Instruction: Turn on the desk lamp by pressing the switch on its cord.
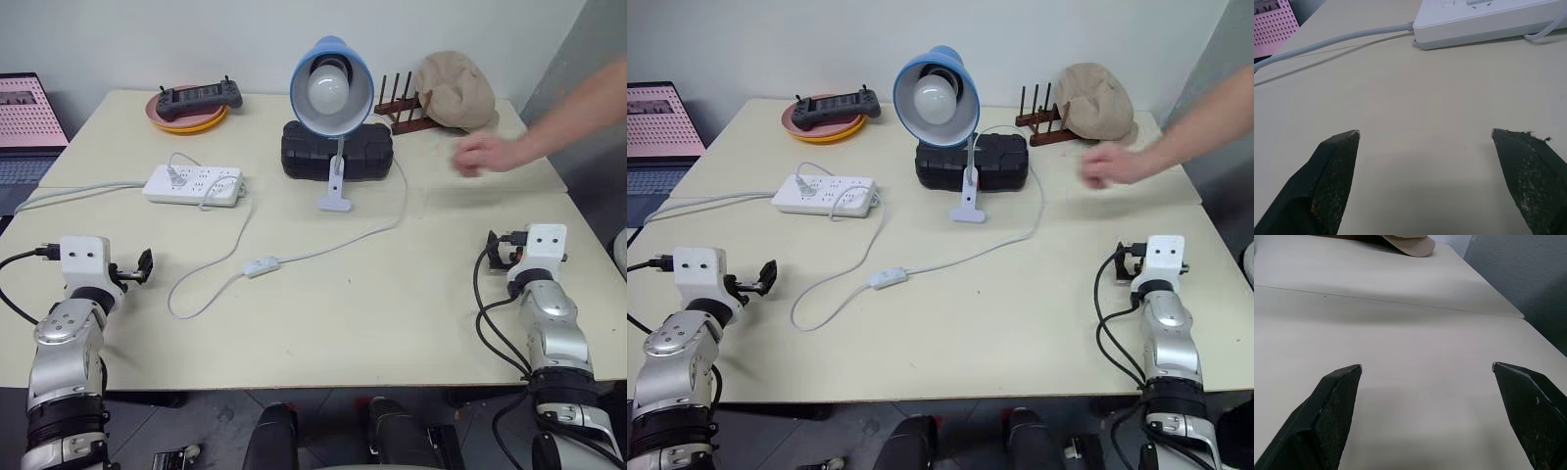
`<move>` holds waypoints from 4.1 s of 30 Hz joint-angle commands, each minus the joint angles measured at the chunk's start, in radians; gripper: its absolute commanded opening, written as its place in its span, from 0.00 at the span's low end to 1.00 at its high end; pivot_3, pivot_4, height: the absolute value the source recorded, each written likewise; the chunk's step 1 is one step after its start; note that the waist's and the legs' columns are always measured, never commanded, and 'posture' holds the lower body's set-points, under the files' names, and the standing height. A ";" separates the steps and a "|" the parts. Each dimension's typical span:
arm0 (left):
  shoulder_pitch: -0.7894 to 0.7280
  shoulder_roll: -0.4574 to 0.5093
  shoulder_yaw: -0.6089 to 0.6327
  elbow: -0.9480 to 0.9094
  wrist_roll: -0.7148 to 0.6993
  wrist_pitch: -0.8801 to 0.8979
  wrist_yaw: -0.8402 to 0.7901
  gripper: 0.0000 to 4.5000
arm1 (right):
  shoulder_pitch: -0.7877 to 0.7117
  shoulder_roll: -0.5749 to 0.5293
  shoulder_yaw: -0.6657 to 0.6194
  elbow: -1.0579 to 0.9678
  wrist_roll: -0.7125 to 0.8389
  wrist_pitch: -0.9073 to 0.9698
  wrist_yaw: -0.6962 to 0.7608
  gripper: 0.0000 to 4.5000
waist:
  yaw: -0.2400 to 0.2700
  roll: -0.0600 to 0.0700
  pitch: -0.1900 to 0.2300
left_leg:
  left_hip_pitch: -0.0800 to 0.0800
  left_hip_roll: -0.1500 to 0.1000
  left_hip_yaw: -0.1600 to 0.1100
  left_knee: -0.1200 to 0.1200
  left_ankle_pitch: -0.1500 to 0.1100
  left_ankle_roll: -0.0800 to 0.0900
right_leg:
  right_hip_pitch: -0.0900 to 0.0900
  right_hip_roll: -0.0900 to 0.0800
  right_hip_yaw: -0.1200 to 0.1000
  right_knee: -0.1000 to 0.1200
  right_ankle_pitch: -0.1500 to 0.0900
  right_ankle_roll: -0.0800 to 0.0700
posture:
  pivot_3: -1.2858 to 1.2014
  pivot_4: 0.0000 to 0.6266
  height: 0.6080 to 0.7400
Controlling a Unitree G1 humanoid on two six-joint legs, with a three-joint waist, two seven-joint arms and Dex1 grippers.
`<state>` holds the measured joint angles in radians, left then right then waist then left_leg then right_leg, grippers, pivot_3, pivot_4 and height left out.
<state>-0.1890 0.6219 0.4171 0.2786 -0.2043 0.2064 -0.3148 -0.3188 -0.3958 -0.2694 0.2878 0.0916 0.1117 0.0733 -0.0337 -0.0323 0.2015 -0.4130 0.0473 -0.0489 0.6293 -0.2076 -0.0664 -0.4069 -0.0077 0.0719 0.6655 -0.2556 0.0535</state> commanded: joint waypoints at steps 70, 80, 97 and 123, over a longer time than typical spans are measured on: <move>-0.242 0.189 -0.471 -0.005 -0.025 0.085 -0.847 0.25 | 0.109 -0.294 0.294 -0.689 0.434 0.538 0.812 1.00 | 0.002 0.001 0.000 | -0.002 0.001 -0.001 0.001 0.000 0.000 | -0.001 0.001 -0.001 0.001 -0.004 0.004 | 0.52 0.24 1.00; -0.248 -0.001 -0.409 -0.384 -0.236 0.369 -0.675 0.25 | 0.064 -0.040 0.115 -0.722 0.866 0.973 0.458 1.00 | 0.005 0.000 0.000 | -0.002 0.001 -0.003 0.003 0.000 0.000 | 0.000 0.001 -0.002 0.002 -0.003 0.004 | 0.52 0.24 1.00; -0.156 -0.205 -0.579 -0.543 -0.116 0.262 -0.466 0.25 | -0.123 0.218 0.045 -0.508 1.311 1.126 -0.162 1.00 | -0.005 0.000 0.000 | 0.003 0.001 -0.002 0.004 0.001 0.003 | 0.000 0.003 0.000 0.011 -0.005 0.001 | 0.52 0.24 1.00; -0.156 -0.198 -0.559 -0.540 -0.136 0.251 -0.465 0.25 | -0.165 0.211 0.094 -0.452 1.315 1.061 -0.189 0.18 | -0.014 0.001 0.000 | 0.002 0.001 -0.002 0.001 0.001 0.003 | -0.001 0.003 0.000 0.010 -0.005 0.001 | 0.52 0.24 1.00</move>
<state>-0.3373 0.4244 -0.1557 -0.2407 -0.3308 0.4717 -0.7770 -0.4650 -0.1790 -0.1702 -0.1460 1.3911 1.1904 -0.1158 -0.0472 -0.0317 0.2013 -0.4106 0.0480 -0.0514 0.6304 -0.2062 -0.0637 -0.4083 -0.0048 0.0722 0.6752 -0.2611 0.0544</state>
